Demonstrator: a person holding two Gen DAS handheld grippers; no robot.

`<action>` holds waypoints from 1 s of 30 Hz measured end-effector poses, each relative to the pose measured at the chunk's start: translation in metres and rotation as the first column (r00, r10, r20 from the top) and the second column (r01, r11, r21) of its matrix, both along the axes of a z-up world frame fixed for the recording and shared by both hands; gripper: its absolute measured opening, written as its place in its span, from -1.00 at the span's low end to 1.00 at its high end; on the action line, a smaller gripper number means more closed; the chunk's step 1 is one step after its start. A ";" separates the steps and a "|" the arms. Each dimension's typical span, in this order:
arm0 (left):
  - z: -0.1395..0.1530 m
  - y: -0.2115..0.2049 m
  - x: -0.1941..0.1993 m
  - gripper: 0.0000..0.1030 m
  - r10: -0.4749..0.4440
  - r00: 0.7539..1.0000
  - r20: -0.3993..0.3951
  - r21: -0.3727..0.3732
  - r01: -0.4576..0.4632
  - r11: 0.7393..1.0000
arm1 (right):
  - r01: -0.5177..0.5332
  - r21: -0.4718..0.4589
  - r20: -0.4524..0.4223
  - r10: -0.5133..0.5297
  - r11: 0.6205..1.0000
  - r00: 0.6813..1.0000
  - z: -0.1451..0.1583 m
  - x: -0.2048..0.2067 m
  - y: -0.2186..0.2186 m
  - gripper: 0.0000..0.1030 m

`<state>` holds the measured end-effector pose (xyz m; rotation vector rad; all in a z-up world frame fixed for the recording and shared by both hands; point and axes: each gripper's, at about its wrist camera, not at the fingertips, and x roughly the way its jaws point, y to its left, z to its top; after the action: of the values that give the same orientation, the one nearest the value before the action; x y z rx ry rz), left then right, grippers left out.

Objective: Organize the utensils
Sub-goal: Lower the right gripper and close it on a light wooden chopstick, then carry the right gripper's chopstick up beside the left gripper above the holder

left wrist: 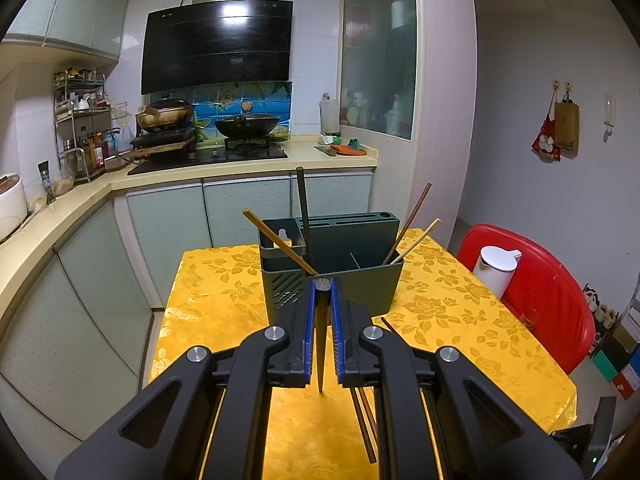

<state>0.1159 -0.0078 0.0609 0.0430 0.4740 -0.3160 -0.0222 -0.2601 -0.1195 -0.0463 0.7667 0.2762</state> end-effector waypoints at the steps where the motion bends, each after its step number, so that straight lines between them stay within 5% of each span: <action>1: 0.000 0.000 0.000 -0.86 -0.001 1.000 0.000 0.003 0.001 1.000 | 0.004 0.009 0.003 -0.004 1.000 1.000 0.003 0.001 -0.002 -0.87; 18: 0.000 -0.001 0.003 -0.86 -0.001 1.000 0.001 0.002 0.001 1.000 | -0.060 0.123 0.290 0.022 0.991 0.957 0.159 0.057 -0.007 -0.87; 30: 0.004 -0.010 0.017 -0.86 -0.006 1.000 -0.009 0.016 0.006 1.000 | -0.102 0.129 0.342 0.052 0.986 0.938 0.190 0.122 0.027 -0.87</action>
<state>0.1324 -0.0175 0.0645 0.0592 0.4851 -0.3185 0.1003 -0.2327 0.0710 0.0143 0.4017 0.3872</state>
